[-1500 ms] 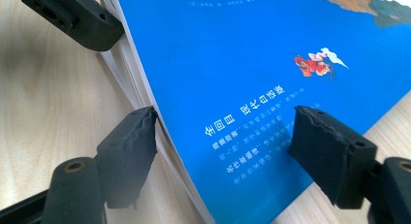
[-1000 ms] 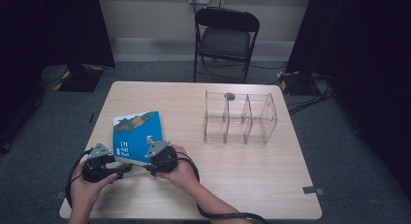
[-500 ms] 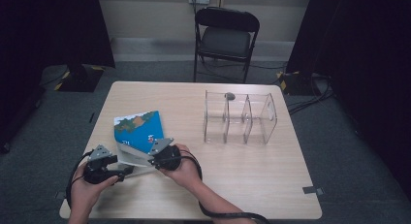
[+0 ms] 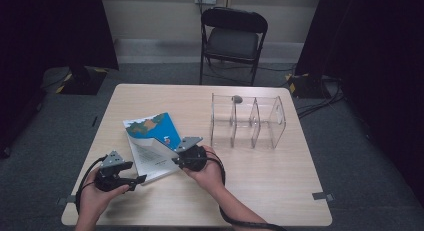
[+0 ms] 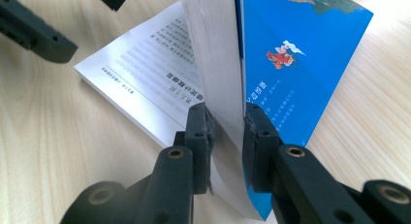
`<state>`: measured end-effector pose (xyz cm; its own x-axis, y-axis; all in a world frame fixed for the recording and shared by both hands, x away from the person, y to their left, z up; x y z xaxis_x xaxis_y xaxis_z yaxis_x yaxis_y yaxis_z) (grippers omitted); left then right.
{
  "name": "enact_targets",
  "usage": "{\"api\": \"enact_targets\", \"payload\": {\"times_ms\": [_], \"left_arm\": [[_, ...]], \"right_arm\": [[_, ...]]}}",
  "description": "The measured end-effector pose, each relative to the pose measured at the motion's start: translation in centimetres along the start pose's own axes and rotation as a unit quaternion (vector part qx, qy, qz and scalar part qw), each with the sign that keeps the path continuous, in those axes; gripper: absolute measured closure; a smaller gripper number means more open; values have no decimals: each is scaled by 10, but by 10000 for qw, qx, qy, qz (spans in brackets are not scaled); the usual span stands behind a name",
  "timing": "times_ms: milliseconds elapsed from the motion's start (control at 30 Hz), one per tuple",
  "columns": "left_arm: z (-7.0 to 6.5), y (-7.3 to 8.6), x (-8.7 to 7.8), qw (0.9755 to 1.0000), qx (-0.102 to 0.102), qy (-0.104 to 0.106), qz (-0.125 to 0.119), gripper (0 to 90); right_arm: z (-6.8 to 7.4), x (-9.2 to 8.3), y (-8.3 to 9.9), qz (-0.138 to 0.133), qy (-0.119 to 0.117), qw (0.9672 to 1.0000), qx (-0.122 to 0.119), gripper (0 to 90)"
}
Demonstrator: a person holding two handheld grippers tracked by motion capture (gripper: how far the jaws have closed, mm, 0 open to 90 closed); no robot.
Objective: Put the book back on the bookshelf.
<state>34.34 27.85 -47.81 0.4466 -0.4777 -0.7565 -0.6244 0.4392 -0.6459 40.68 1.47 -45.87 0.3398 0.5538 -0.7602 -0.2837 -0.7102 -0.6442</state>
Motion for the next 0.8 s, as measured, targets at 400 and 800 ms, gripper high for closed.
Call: {"api": "enact_targets", "payload": {"times_ms": [400, 800], "left_arm": [[-9, 2, 10, 9993, 222, 229, 171, 223], [-10, 7, 16, 9995, 130, 232, 176, 199]], "right_arm": [[2, -20, -16, 201, 84, 9998, 29, 768], [2, -31, -37, 346, 71, 9993, 80, 769]]}}
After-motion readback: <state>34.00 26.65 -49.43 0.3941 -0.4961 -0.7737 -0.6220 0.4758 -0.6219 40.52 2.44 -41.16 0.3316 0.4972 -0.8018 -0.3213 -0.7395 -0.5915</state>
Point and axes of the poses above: each handheld gripper's, and its own axes: x roughly forward along the jaws, y roughly out of its underside, z roughly to its left, the point moved 1 cm from there along x, roughly forward along the jaws, and after that the axes turned 9 degrees about z, right-handed, at the moved point
